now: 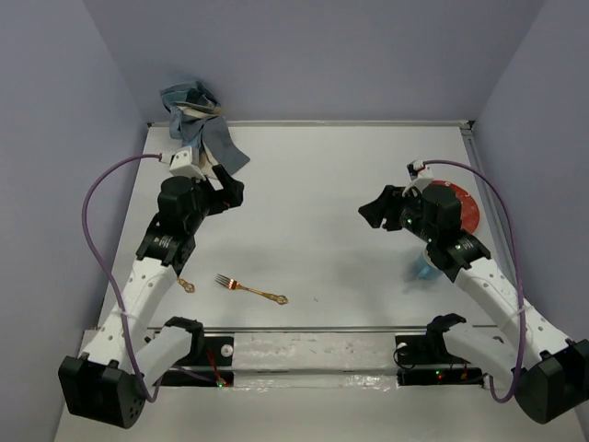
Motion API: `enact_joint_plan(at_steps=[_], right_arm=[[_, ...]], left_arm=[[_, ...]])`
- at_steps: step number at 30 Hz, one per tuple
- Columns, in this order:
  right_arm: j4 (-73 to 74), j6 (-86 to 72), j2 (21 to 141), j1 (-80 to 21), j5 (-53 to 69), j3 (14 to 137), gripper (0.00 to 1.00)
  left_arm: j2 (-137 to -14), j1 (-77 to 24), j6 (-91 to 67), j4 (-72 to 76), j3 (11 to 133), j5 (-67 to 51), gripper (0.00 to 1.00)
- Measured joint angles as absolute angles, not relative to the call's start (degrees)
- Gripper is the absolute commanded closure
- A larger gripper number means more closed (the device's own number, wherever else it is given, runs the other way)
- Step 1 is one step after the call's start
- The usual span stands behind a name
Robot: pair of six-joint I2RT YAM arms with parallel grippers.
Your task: Set the dinner table for one person
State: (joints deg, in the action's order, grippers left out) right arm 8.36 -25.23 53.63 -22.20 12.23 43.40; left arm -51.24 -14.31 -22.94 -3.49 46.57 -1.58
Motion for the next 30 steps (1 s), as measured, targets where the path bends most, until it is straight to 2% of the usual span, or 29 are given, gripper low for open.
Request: enact_joint_plan(at_steps=[8, 12, 14, 16, 17, 26, 30], right_arm=[[8.4, -25.3, 52.4, -22.2, 12.0, 42.2, 0.4], [8.4, -25.5, 52.4, -22.2, 12.0, 42.2, 0.4], [8.4, -25.5, 52.4, -22.2, 12.0, 42.2, 0.4], [8.3, -25.5, 52.6, -22.2, 12.0, 42.2, 0.4], [8.3, -25.5, 52.8, -22.2, 12.0, 42.2, 0.4], [7.6, -25.7, 54.9, -22.2, 12.0, 42.2, 0.41], [6.7, -25.7, 55.7, -22.5, 12.0, 42.0, 0.41]], left_arm=[[-60.6, -10.3, -24.4, -1.8, 48.3, -5.1, 0.01], [-68.1, -9.4, -24.6, 0.4, 54.5, -2.1, 0.01], [-72.1, -8.4, -24.9, 1.8, 56.6, -0.6, 0.08], [-77.1, -6.7, -25.1, 2.9, 58.2, 1.3, 0.25], [-80.2, -5.9, -25.1, 3.2, 59.0, 2.5, 0.3], [-99.4, -4.8, -24.5, 1.8, 68.6, 7.9, 0.39], [-105.8, -4.9, -24.0, 1.3, 75.2, 9.0, 0.39]])
